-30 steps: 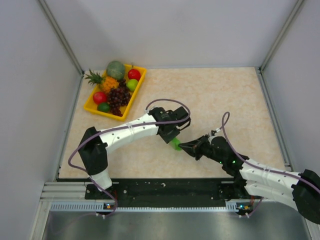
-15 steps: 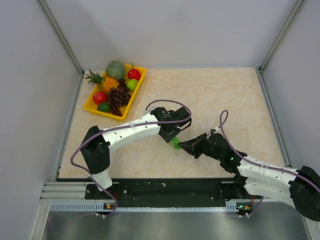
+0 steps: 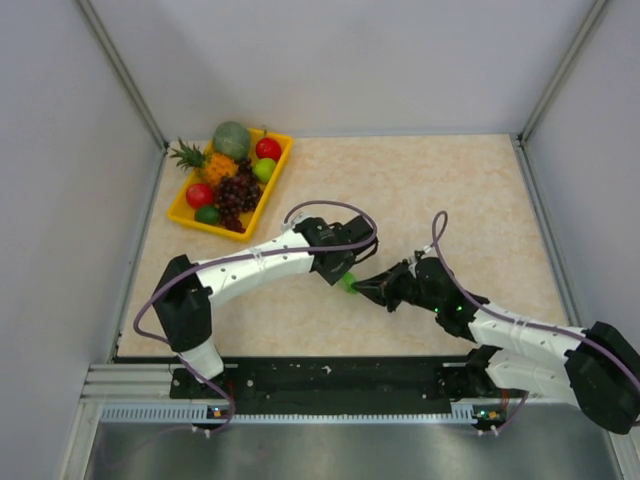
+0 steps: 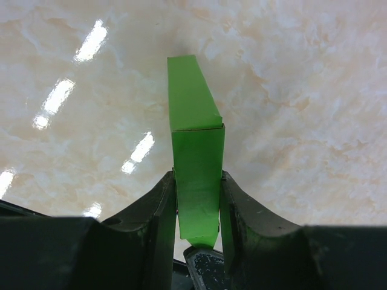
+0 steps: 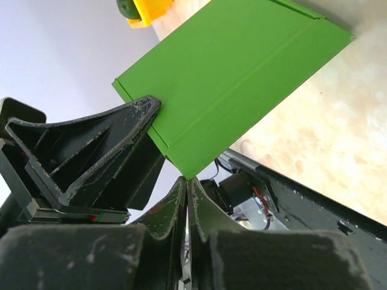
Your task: Fold the paper box
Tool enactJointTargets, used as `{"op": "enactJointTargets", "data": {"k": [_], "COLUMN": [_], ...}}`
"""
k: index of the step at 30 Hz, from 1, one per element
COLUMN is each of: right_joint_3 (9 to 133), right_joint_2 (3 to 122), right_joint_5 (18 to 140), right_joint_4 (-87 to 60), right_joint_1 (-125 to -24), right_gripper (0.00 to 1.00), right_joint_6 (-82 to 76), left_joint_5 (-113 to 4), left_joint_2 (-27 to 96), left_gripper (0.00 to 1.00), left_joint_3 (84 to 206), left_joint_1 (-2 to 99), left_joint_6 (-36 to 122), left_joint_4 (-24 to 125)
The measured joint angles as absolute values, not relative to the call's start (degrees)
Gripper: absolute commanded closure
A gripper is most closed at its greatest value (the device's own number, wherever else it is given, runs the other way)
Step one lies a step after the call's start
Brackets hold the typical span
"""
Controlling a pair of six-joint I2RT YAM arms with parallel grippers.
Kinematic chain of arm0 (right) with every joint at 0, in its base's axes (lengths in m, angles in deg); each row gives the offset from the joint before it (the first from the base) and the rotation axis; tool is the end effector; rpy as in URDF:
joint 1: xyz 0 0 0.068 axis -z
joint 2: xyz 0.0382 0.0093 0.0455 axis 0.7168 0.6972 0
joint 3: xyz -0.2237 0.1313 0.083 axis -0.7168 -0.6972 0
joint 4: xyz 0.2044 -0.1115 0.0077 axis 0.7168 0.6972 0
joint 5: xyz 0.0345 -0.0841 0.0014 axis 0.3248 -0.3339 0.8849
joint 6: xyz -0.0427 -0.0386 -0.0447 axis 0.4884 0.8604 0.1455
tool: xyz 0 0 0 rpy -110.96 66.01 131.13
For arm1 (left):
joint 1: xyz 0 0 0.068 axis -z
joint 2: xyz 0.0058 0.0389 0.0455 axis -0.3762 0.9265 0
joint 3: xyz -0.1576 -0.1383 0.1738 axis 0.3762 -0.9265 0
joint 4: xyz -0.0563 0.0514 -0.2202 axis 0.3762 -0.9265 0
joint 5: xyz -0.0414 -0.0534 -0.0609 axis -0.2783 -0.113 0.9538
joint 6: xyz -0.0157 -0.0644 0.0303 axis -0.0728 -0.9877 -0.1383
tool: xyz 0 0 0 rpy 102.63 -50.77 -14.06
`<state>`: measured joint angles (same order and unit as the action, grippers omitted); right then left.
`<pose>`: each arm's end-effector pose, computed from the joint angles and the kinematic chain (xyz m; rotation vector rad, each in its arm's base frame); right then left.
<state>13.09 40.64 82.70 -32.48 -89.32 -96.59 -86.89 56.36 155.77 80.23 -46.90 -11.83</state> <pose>0.1430 0.1515 0.1915 1.0381 2.2353 1.6258 0.1854 -0.2511 0.2535 -1.0473 2.4558 -0.2433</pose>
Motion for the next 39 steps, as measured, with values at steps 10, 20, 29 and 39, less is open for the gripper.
{"op": "enactJointTargets", "data": {"k": [10,20,29,39], "right_joint_3": [19.1,20.0,31.1,29.4], "right_joint_2": [37.9,24.0,15.2,27.4], "right_joint_5": [85.7,94.0,94.2,89.3], "right_joint_4": [-26.9,-17.4,3.3,2.1], "right_joint_1": [-87.7,-86.9,-86.8,-85.5], "right_gripper": [0.38,0.21,0.21,0.2], "right_joint_6": [-89.8,-73.2,-35.3,-12.4], "left_joint_5": [-86.2,-77.9,-57.1,-43.3], "left_joint_2": [54.3,49.0,37.7,25.1], "left_gripper": [1.0,1.0,1.0,1.0], "left_joint_3": [155.4,146.6,128.5,117.3], "left_joint_1": [80.6,76.7,64.1,58.0], "left_joint_6": [-47.3,-46.2,-41.3,-41.9], "left_joint_4": [-9.9,-2.5,16.0,25.9]}}
